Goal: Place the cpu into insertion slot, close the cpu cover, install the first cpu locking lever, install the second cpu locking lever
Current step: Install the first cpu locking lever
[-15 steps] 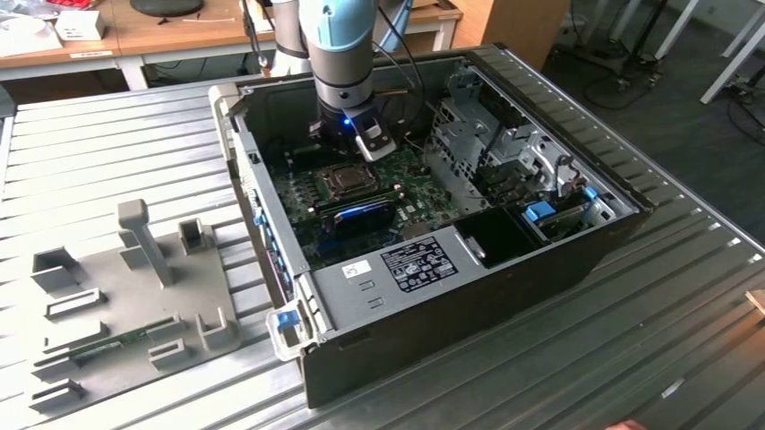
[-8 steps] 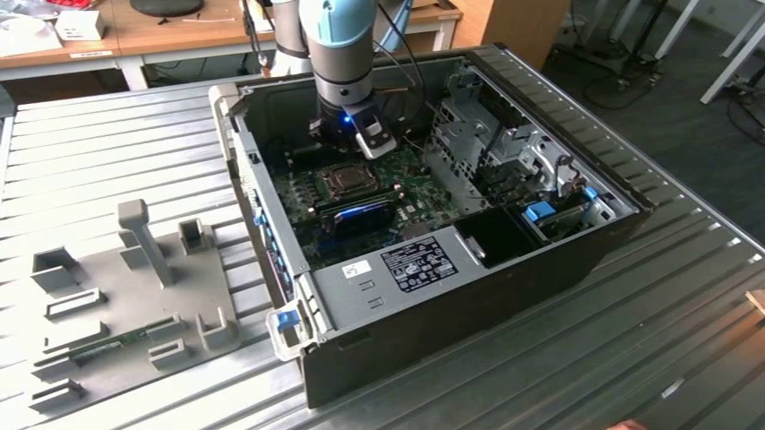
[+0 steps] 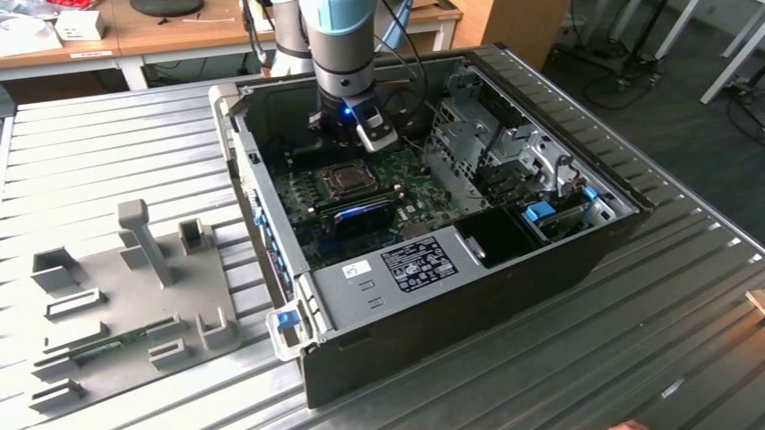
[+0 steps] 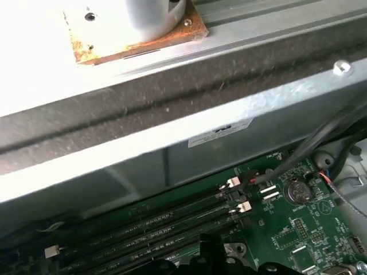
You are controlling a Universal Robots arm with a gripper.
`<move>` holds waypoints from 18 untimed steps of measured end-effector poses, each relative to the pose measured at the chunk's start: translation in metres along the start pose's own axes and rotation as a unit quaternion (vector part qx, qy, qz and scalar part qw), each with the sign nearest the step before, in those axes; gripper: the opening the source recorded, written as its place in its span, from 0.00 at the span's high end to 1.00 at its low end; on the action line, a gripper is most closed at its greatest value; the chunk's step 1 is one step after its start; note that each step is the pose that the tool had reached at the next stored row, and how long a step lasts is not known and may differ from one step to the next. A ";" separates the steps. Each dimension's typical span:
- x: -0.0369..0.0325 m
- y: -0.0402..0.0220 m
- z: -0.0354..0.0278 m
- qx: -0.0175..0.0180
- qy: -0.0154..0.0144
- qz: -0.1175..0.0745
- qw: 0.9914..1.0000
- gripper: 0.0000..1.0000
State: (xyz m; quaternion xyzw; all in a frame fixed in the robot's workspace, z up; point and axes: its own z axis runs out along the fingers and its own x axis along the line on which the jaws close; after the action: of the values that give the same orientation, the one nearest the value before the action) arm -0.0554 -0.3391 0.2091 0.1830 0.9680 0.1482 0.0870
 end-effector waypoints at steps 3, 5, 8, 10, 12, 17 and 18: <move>-0.0003 0.0009 -0.0027 0.000 0.000 0.000 1.000 0.90; -0.0003 0.0010 -0.0026 0.003 0.000 0.000 1.000 0.90; -0.0004 0.0010 -0.0027 0.016 0.009 0.001 1.000 0.90; -0.0004 0.0010 -0.0027 0.028 0.019 0.003 0.999 0.90; -0.0005 0.0010 -0.0027 0.040 0.029 0.005 0.999 0.90; -0.0005 0.0010 -0.0027 0.071 0.048 0.008 0.996 0.90; -0.0005 0.0010 -0.0027 0.075 0.050 0.008 0.996 0.90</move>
State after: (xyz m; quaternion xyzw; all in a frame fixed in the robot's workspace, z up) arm -0.0552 -0.3391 0.2120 0.1889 0.9780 0.0852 0.0237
